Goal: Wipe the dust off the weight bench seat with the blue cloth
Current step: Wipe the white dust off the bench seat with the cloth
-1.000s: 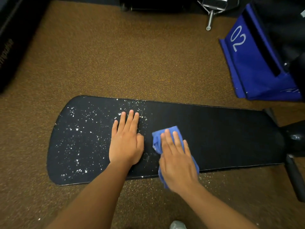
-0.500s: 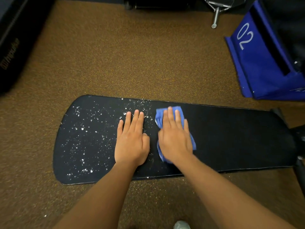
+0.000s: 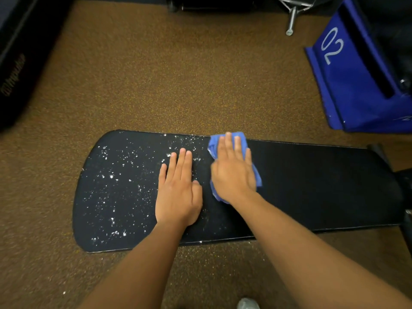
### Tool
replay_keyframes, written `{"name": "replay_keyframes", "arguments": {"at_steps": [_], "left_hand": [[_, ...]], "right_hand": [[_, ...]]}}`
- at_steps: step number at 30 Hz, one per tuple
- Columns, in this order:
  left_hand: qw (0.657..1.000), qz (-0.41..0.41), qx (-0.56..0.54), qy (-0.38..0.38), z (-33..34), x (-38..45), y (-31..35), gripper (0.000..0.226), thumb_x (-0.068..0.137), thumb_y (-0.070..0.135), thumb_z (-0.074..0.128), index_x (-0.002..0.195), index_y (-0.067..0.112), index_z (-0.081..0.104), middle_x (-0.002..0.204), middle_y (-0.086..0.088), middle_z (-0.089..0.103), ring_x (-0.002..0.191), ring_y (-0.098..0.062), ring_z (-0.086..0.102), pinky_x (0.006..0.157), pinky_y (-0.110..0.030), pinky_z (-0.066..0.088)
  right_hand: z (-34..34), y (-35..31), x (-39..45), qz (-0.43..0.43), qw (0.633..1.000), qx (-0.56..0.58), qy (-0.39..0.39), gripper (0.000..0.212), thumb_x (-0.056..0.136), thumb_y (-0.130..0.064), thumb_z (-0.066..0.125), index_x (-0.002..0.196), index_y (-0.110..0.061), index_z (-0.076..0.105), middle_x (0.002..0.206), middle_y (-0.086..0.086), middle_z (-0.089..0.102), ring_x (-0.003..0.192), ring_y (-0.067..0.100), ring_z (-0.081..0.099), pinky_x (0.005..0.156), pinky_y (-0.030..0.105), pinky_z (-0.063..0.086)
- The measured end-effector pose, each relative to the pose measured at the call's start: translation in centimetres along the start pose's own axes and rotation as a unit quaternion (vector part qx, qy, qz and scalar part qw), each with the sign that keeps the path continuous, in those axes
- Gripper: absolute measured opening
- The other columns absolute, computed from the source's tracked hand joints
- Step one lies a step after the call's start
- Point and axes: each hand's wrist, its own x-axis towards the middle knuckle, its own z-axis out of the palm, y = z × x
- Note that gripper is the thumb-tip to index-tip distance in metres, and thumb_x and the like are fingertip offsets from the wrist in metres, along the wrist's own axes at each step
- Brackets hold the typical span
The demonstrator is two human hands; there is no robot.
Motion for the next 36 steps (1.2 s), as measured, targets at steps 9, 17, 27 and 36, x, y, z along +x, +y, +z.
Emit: {"name": "replay_keyframes", "arguments": {"at_steps": [9,17,27,36], "left_hand": [[1.000,0.000,-0.019,0.009,-0.1,0.0,-0.1,0.068,0.086,0.029,0.020,0.151,0.012,0.014,0.160,-0.003,0.011,0.147,-0.017,0.003,0.119,-0.040,0.004],[1.000,0.004,-0.015,0.002,-0.1,0.1,0.0,0.069,0.085,0.031,0.021,0.151,0.011,0.016,0.160,-0.003,0.012,0.147,-0.017,0.003,0.119,-0.040,0.003],[1.000,0.002,-0.030,0.009,-0.1,0.0,0.0,0.067,0.089,0.037,0.018,0.151,0.011,0.017,0.160,-0.003,0.014,0.147,-0.018,0.005,0.119,-0.038,0.001],[0.999,0.000,-0.040,0.013,-0.2,-0.1,0.1,0.067,0.091,0.040,0.016,0.151,0.012,0.017,0.160,-0.003,0.015,0.147,-0.017,0.005,0.119,-0.038,0.002]], "right_hand": [[1.5,2.4,-5.3,-0.095,0.995,-0.010,0.009,0.061,0.092,-0.027,0.019,0.150,-0.008,0.019,0.159,0.010,0.017,0.146,0.028,0.013,0.115,0.050,0.021],[1.6,0.0,-2.9,-0.058,0.998,0.004,0.036,0.058,0.097,-0.027,0.023,0.150,-0.006,0.016,0.159,0.013,0.012,0.147,0.029,0.007,0.116,0.048,0.009],[0.5,-1.2,-0.9,-0.040,0.999,0.001,0.019,0.058,0.101,-0.029,0.016,0.152,-0.011,-0.004,0.161,0.008,-0.010,0.146,0.027,-0.012,0.117,0.046,-0.002],[1.6,2.3,-4.7,-0.020,0.999,-0.014,0.039,0.057,0.093,-0.027,0.023,0.146,-0.006,0.031,0.155,0.011,0.028,0.143,0.030,0.025,0.110,0.049,0.029]]}}
